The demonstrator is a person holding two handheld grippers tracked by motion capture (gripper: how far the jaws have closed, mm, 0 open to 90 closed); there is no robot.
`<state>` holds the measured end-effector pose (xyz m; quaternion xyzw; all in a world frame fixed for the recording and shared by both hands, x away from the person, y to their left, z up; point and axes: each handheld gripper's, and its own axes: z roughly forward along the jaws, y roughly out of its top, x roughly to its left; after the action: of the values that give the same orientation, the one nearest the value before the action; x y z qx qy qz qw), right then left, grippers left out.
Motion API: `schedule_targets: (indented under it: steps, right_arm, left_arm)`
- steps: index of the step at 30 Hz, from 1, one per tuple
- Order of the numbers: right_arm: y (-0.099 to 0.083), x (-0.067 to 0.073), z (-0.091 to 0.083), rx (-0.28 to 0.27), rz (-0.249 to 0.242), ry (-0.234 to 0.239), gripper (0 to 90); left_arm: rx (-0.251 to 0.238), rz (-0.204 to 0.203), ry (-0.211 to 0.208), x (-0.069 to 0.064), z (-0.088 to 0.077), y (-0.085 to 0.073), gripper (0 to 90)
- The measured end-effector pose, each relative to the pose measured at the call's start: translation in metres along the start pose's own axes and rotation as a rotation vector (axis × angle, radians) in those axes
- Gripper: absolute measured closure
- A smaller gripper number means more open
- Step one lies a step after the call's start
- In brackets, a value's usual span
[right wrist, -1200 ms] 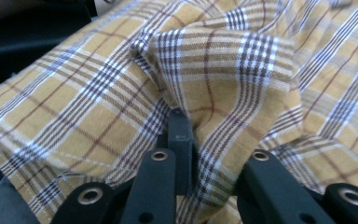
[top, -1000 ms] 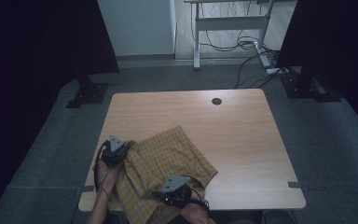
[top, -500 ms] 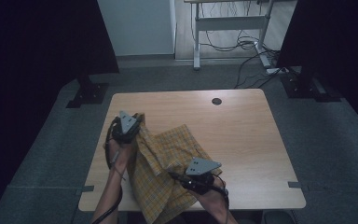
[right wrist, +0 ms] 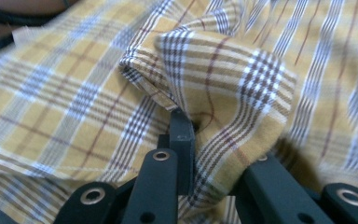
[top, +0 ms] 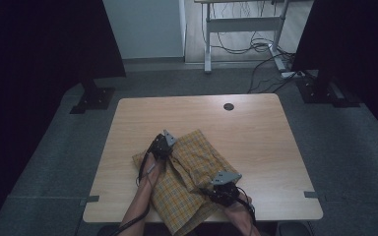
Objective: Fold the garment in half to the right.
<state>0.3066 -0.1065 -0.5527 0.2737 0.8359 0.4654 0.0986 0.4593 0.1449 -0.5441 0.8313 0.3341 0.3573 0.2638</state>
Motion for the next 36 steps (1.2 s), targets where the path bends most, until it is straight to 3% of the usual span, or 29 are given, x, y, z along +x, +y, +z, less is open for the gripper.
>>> schedule_targets:
  steps: [2, 6, 10, 21, 25, 28, 29, 30, 31, 32, 33, 34, 36]
  right_arm:
    - [-0.005, 0.000, 0.005, 0.005, 0.012, 0.016, 81.1]
    - [-0.005, 0.009, 0.010, 0.025, -0.018, 0.008, 81.0]
    - [-0.003, 0.020, 0.017, 0.026, -0.037, 0.030, 80.9]
    - [0.011, 0.065, 0.046, 0.047, -0.118, 0.120, 80.7]
    - [0.017, 0.078, 0.056, 0.049, -0.135, 0.147, 80.7]
    - [0.019, 0.083, 0.059, 0.048, -0.141, 0.156, 80.7]
    - [0.021, 0.086, 0.060, 0.043, -0.147, 0.156, 80.8]
    - [0.021, 0.086, 0.060, 0.043, -0.147, 0.156, 80.8]
    - [0.028, 0.091, 0.056, 0.026, -0.167, 0.141, 81.4]
    - [0.028, 0.091, 0.056, 0.026, -0.167, 0.141, 81.4]
    - [0.040, 0.095, 0.048, -0.015, -0.193, 0.129, 82.1]
    - [0.040, 0.095, 0.048, -0.015, -0.193, 0.129, 82.1]
    - [0.056, 0.099, 0.036, -0.065, -0.203, 0.129, 82.5]
  left_arm:
    - [-0.008, -0.014, -0.002, -0.001, -0.001, -0.004, 78.1]
    - [-0.009, -0.030, -0.003, 0.001, -0.006, -0.011, 78.1]
    - [-0.010, -0.042, -0.007, 0.006, -0.016, -0.024, 78.2]
    - [-0.001, -0.121, -0.029, 0.033, -0.050, -0.069, 78.3]
    - [0.001, -0.151, -0.034, 0.041, -0.058, -0.081, 78.2]
    - [-0.005, -0.152, -0.029, 0.044, -0.061, -0.085, 78.5]
    - [-0.053, -0.112, 0.016, 0.047, -0.068, -0.088, 80.0]
    - [-0.053, -0.112, 0.016, 0.047, -0.068, -0.088, 81.1]
    - [-0.116, -0.124, 0.041, 0.055, -0.078, -0.087, 82.0]
    - [-0.116, -0.124, 0.041, 0.055, -0.078, -0.087, 82.8]
    - [-0.174, -0.129, 0.067, 0.064, -0.091, -0.080, 83.4]
    - [-0.174, -0.129, 0.067, 0.064, -0.091, -0.080, 83.7]
    - [-0.229, -0.122, 0.099, 0.073, -0.108, -0.069, 83.9]
